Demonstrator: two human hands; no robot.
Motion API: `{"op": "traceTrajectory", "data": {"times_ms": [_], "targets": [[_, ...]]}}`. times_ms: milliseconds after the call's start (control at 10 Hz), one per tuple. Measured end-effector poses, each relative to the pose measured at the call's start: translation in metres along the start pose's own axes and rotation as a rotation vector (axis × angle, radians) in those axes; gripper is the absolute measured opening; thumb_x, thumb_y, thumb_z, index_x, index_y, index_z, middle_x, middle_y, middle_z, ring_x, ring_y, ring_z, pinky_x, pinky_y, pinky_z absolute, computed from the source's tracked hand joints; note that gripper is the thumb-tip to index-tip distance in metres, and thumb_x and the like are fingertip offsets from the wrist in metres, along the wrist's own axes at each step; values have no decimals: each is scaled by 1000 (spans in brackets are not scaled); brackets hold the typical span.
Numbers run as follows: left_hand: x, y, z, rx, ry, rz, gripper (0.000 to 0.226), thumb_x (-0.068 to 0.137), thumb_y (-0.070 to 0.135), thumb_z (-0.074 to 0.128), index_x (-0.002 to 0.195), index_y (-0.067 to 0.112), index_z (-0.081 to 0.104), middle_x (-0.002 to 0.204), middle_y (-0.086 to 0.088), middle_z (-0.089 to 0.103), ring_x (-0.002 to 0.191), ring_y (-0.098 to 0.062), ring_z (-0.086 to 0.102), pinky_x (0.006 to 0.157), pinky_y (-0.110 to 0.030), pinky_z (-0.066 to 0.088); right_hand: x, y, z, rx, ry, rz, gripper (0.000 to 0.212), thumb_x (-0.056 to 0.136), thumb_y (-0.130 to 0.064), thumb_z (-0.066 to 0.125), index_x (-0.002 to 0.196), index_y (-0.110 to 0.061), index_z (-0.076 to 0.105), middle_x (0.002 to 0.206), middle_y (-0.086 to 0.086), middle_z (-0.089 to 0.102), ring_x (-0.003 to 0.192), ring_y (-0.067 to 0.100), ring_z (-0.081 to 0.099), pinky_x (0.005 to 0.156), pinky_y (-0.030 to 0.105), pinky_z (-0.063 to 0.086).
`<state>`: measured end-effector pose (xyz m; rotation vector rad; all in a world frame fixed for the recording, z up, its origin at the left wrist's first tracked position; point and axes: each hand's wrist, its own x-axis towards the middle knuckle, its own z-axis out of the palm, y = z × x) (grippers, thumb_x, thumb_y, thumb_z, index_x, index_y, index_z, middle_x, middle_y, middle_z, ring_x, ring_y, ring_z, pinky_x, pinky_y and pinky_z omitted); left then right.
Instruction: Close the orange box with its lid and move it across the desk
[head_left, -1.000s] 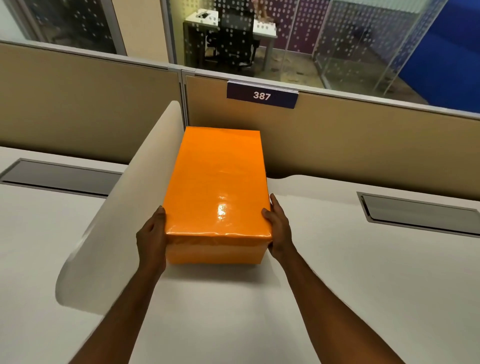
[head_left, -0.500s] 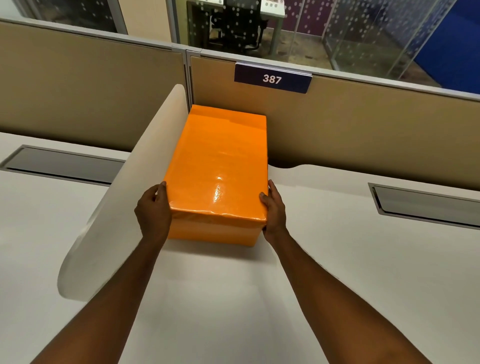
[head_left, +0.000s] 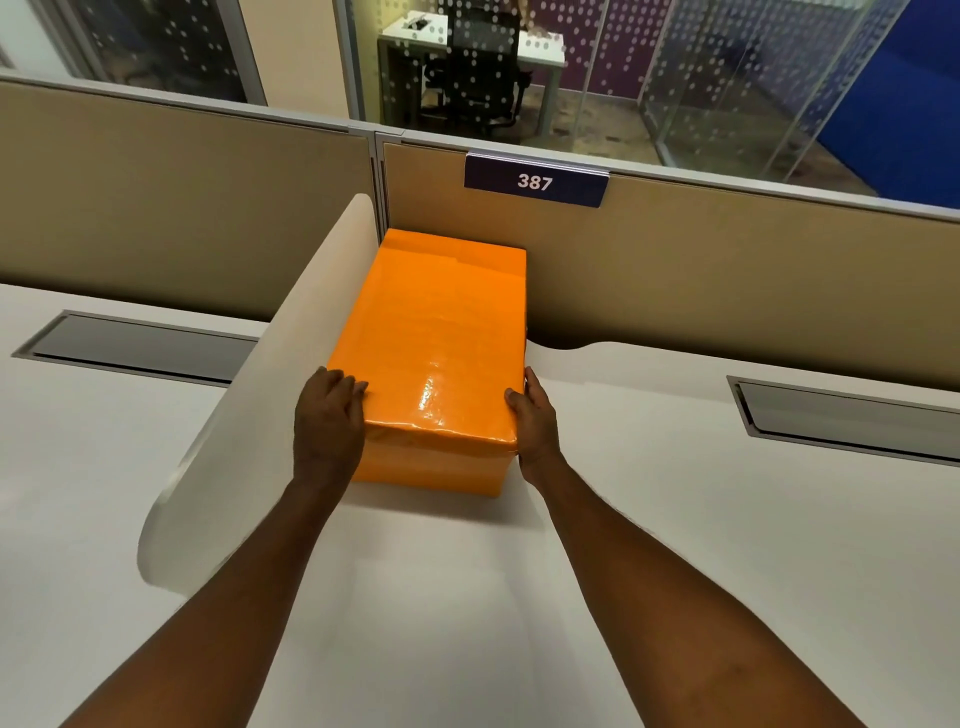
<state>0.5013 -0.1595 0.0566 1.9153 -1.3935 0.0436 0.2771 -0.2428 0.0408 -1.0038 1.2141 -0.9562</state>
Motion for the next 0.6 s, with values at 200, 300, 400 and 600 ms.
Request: {"op": "traceTrajectory", "data": {"times_ms": [200,300,400,600], "targets": [[-25,26,-8,96,-121,-93,61,97,35,45,141,-5,33,151,-26,31,144,-41,15,118,-49,8,-24,-16,-4,-247,-6,115,74,92,-54,43,151,-27,8,156,9,28,134,33,41,101,45,42],[-35,39,-8,88,-123,-92,63,97,36,43,143,-5,28,153,-25,27,146,-39,11,119,-48,7,-38,-21,-12,-329,-12,111,79,89,-63,40,151,-26,6,157,8,25,139,33,33,107,47,36],[-47,61,-9,36,-129,-53,61,97,34,43,141,-6,31,152,-25,30,146,-38,12,119,-49,10,-53,-24,-23,-395,17,59,81,88,-64,40,151,-25,7,159,8,21,142,32,28,111,47,31],[-95,134,19,-49,-182,107,55,97,30,45,139,-4,37,149,-23,36,145,-36,17,118,-45,12,-83,-11,-88,-642,145,-51,77,94,-51,41,151,-12,8,160,12,12,148,28,11,119,44,15]]}}
